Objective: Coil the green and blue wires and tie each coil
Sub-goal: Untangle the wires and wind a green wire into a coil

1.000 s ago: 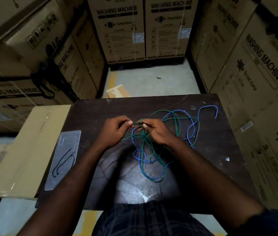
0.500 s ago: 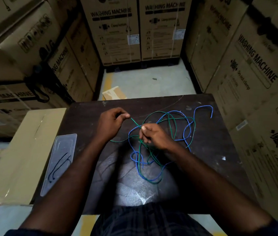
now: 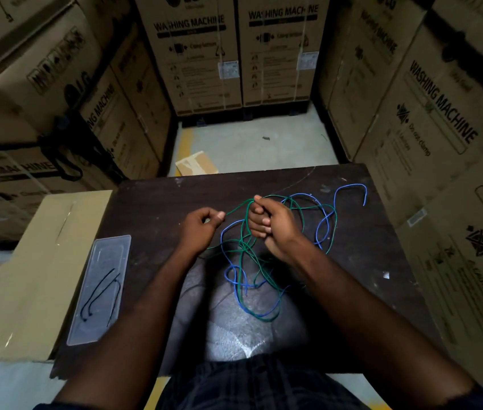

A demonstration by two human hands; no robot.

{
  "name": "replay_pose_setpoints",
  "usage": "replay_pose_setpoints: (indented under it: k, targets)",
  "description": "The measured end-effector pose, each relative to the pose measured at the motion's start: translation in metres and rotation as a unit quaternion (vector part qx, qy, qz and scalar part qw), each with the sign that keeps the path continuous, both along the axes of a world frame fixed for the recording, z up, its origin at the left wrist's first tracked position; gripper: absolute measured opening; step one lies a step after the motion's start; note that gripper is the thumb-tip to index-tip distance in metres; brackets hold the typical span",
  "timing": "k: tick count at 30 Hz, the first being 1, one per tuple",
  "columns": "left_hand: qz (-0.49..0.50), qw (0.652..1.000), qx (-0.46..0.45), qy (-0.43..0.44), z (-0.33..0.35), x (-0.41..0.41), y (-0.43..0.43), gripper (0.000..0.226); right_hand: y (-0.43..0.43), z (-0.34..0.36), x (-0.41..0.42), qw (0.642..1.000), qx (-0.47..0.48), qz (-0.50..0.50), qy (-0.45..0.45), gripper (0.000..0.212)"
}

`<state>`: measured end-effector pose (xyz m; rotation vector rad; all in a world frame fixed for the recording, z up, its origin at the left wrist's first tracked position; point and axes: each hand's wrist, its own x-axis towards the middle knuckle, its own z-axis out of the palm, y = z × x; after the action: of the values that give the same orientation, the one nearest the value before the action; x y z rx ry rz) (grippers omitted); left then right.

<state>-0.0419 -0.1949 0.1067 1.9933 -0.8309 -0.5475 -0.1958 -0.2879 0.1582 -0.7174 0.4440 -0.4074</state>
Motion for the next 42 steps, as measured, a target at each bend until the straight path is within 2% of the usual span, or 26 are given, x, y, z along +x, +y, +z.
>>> replay_pose_setpoints:
  k: [4,8,13,18,24,28,31,32,35,37,39,42]
  targets:
    - [0.014,1.0,-0.007,-0.018,0.0,-0.01,-0.002,0.034,-0.01,0.01,0.008,0.996,0.011,-0.086,-0.007,0.034]
    - [-0.024,0.999,0.008,-0.042,0.019,-0.031,-0.006,0.024,-0.024,0.022,0.015,0.981,0.027,-0.194,0.009,0.03]
    - [-0.026,0.981,0.085,-0.174,0.04,-0.052,-0.004,0.022,-0.031,0.027,0.021,0.96,0.056,-0.276,-0.002,0.03]
    - [-0.059,0.97,0.063,-0.227,0.041,-0.068,0.006,0.021,-0.043,0.022,0.02,0.948,0.036,-0.315,-0.038,0.031]
    - [-0.071,0.964,-0.007,-0.256,0.054,-0.085,0.009,0.019,-0.05,0.003,0.021,0.944,-0.116,-0.309,0.027,0.031]
    - [-0.087,0.964,-0.029,-0.251,0.068,-0.092,0.014,0.022,-0.061,-0.013,0.019,0.9,-0.245,-0.328,0.151,0.032]
    - [-0.101,0.964,-0.054,-0.238,0.079,-0.094,0.014,0.022,-0.068,-0.032,0.01,0.871,-0.321,-0.314,0.197,0.032]
    - [-0.098,0.965,-0.062,-0.234,0.082,-0.093,0.013,0.021,-0.068,-0.038,0.006,0.854,-0.367,-0.302,0.212,0.031]
    - [-0.081,0.968,-0.082,-0.222,0.088,-0.086,0.007,0.019,-0.058,-0.045,-0.007,0.768,-0.535,-0.235,0.261,0.033]
    - [-0.073,0.968,-0.086,-0.225,0.09,-0.077,0.003,0.019,-0.051,-0.049,-0.012,0.732,-0.597,-0.193,0.267,0.035]
    - [-0.063,0.967,-0.085,-0.23,0.092,-0.068,0.0,0.019,-0.046,-0.05,-0.014,0.744,-0.601,-0.153,0.249,0.038]
    - [-0.042,0.967,-0.091,-0.232,0.095,-0.056,-0.003,0.019,-0.035,-0.047,-0.014,0.824,-0.518,-0.1,0.205,0.041]
